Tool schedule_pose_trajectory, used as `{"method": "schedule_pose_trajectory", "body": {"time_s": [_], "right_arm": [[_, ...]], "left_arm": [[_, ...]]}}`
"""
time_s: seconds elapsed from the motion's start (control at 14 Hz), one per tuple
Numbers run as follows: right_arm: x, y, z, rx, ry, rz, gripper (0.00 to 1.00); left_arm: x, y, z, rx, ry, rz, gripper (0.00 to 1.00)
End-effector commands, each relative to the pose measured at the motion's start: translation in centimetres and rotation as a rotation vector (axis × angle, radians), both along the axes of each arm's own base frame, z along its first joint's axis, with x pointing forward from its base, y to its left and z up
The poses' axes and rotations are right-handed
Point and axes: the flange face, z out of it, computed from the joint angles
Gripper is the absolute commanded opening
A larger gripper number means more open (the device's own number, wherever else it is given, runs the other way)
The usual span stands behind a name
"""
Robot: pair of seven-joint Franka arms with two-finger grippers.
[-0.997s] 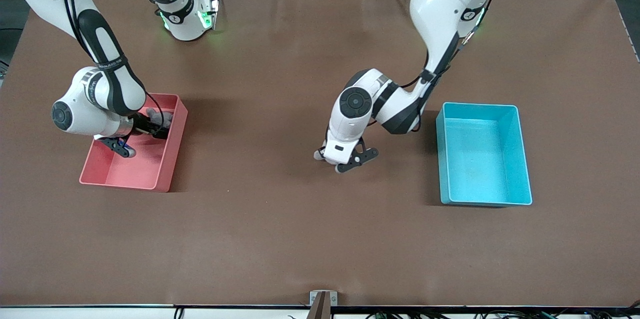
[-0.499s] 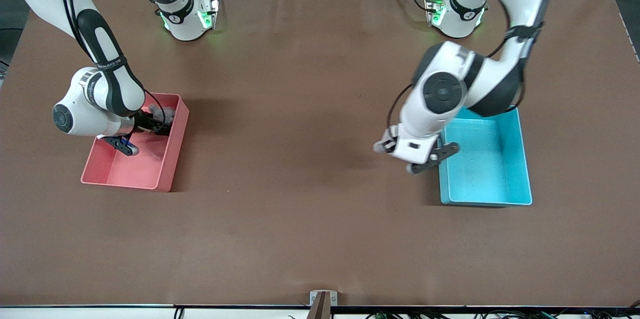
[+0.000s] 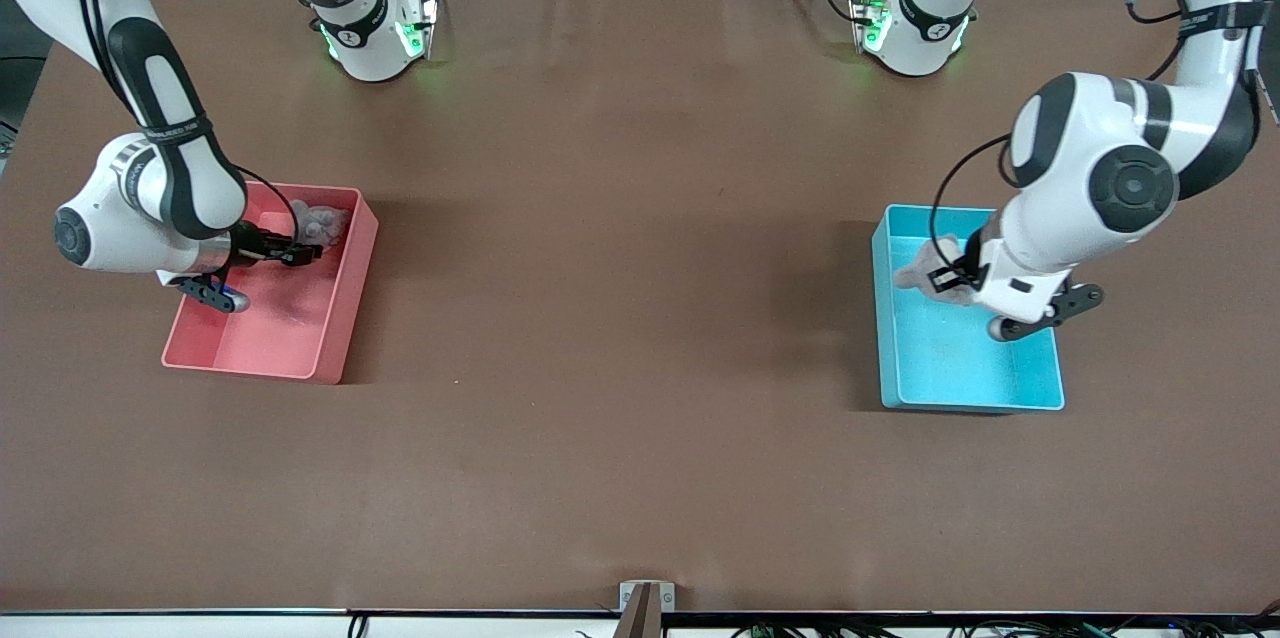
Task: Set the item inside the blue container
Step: 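Carry the plush with the left gripper while the right gripper grasps the cat, then drop the plush from the left gripper while the right gripper lifts the cat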
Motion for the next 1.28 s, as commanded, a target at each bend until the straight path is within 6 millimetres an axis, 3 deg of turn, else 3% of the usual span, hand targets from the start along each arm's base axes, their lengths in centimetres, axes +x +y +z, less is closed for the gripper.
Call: {"method": "schedule_pose_trajectory", "body": {"time_s": [0.0, 0.14, 0.36, 0.5, 0.71, 1.0, 1.07, 1.14, 1.21], "right_arm": [[0.2, 0.1, -0.6, 0.024, 0.004, 0.008, 0.0], [0.2, 0.1, -0.6, 0.024, 0.004, 0.008, 0.0], [0.3, 0.2, -0.5, 0.024, 0.002, 0.01, 0.0], [1.5, 0.4, 0.6, 0.029, -0.001, 0.014, 0.0], [4.3, 0.0, 3.7, 0.061, 0.029, 0.036, 0.0], [5.8, -0.5, 5.2, 0.059, 0.04, 0.058, 0.0], [6.2, -0.6, 5.6, 0.056, 0.032, 0.056, 0.0], [6.6, -0.6, 6.2, 0.04, 0.038, 0.055, 0.0], [7.2, -0.5, 7.3, 0.017, 0.053, 0.059, 0.0]], "left_arm": [[-0.5, 3.6, -2.0, -0.003, -0.032, -0.01, 0.06], [-0.3, 6.1, -4.4, -0.014, -0.015, -0.034, 0.08], [-0.9, 6.9, -8.2, -0.021, 0.015, -0.026, 0.09], [-1.6, 7.0, -10.5, -0.025, 0.053, -0.025, 0.11], [-2.7, 7.8, -12.8, -0.027, 0.102, -0.01, 0.11], [-3.3, 8.5, -14.5, -0.032, 0.123, 0.003, 0.16], [-3.2, 8.6, -14.6, -0.032, 0.123, 0.005, 0.19], [-3.1, 8.6, -14.4, -0.031, 0.119, 0.004, 0.29], [-3.0, 8.6, -14.3, -0.032, 0.116, 0.005, 0.52]]}}
